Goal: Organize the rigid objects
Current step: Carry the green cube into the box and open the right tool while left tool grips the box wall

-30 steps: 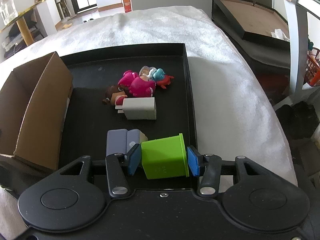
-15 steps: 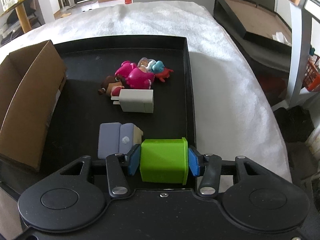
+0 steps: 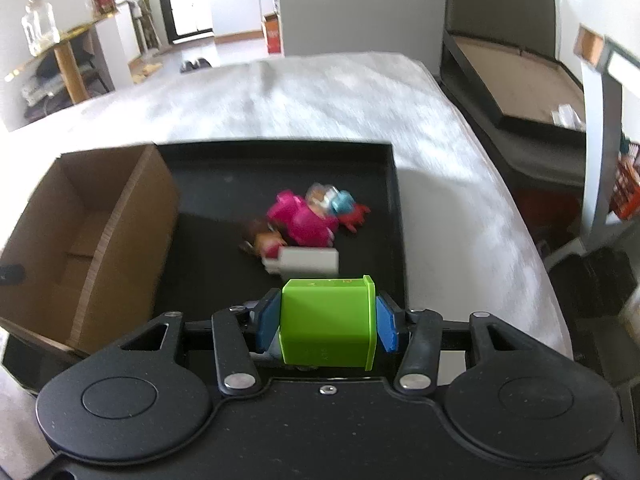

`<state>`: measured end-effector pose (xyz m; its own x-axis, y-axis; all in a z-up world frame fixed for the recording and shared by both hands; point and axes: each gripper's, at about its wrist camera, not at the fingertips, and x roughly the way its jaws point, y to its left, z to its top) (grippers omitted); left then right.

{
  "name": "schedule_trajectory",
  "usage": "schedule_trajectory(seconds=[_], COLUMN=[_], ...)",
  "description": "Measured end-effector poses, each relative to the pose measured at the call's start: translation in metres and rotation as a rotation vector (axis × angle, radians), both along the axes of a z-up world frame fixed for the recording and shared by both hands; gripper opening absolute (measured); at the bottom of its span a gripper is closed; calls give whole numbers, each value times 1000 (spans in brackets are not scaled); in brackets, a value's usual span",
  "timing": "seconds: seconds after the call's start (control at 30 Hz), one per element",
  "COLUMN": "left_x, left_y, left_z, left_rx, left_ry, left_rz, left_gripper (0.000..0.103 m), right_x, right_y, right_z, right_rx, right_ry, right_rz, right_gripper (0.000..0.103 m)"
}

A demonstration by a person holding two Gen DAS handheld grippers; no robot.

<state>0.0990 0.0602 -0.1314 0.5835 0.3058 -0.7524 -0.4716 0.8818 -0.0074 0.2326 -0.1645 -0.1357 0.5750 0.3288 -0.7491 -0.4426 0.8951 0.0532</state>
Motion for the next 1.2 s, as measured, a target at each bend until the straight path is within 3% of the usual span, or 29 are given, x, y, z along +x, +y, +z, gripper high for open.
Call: schedule_trajectory(seconds=[0.37, 0.6, 0.83, 1.1, 1.2], left_x=[-2, -5, -4, -7, -5], left_y=[4, 12, 22, 25, 29], left_z=[-5, -6, -4, -5, -6], left_rx=[-69, -99, -135, -151, -164], left_ry=[15, 6, -12, -26, -22], left_rz=[-40, -44, -50, -74, -72], left_gripper=[9, 9, 10, 10, 10], right_x=[-15, -21, -28, -34, -30], right_y=[37, 65, 102, 131, 136], right_z=[36, 40, 40, 38, 40], right_rx=[79, 124, 104, 70, 101], right_ry=[-52, -48, -75, -129, -115], right_rz=[105, 179, 249, 264, 266], right_gripper=[48, 48, 48, 48, 48])
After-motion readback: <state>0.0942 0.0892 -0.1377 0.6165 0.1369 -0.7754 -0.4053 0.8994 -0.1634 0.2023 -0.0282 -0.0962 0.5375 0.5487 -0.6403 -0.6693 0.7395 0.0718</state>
